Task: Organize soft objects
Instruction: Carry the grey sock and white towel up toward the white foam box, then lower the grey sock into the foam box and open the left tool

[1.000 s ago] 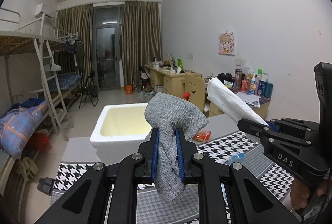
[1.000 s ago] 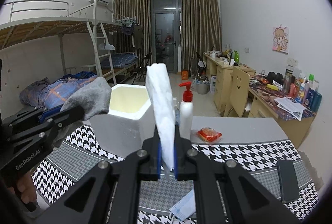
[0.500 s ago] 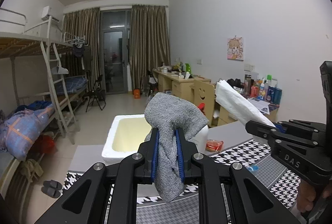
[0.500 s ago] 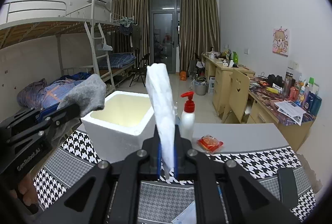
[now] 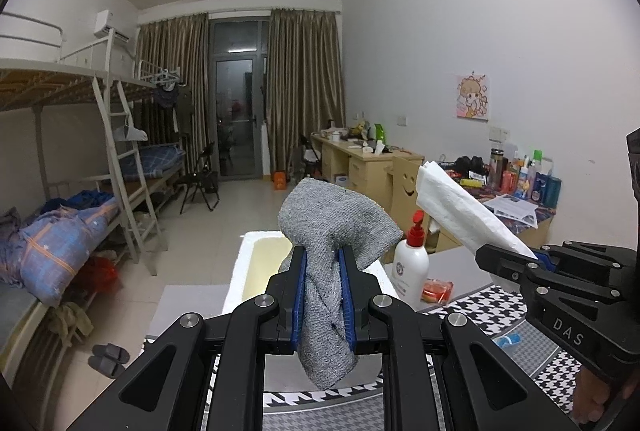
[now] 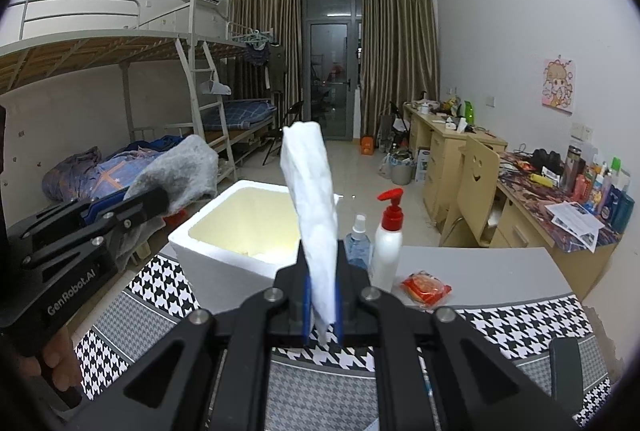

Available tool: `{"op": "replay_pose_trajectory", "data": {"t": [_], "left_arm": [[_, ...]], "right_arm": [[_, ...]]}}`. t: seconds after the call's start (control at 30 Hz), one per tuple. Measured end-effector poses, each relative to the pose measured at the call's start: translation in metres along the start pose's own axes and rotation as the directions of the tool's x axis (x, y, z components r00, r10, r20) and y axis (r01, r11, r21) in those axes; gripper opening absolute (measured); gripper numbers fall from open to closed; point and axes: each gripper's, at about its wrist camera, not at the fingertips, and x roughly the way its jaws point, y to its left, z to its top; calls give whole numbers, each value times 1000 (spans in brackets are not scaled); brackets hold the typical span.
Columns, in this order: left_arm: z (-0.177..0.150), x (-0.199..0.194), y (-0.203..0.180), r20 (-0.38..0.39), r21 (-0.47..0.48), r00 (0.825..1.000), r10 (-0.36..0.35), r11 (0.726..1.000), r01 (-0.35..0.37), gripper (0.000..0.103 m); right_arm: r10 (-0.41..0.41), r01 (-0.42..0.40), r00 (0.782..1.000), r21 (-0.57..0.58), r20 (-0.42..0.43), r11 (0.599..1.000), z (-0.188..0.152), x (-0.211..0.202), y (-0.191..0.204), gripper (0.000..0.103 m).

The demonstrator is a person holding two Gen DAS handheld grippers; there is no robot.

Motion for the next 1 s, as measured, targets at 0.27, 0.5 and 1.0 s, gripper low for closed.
{"op": "replay_pose_trajectory", "data": {"t": [0.27,0.5,1.0], "left_arm": [[5,9,4,-5,-7,1000,15,1000,-15,17],[8,23,10,-31,-21,999,13,1000,-14,17],[8,43,19,-59,-24,998,21,999,-22,17]], "right_arm": [[8,-8,1000,-5,-14,1000,11,14,1,12],[16,-17,999,-11,-31,1000,17,26,6,12],[18,-20,998,-17,-67,1000,25,52,13,12]]}}
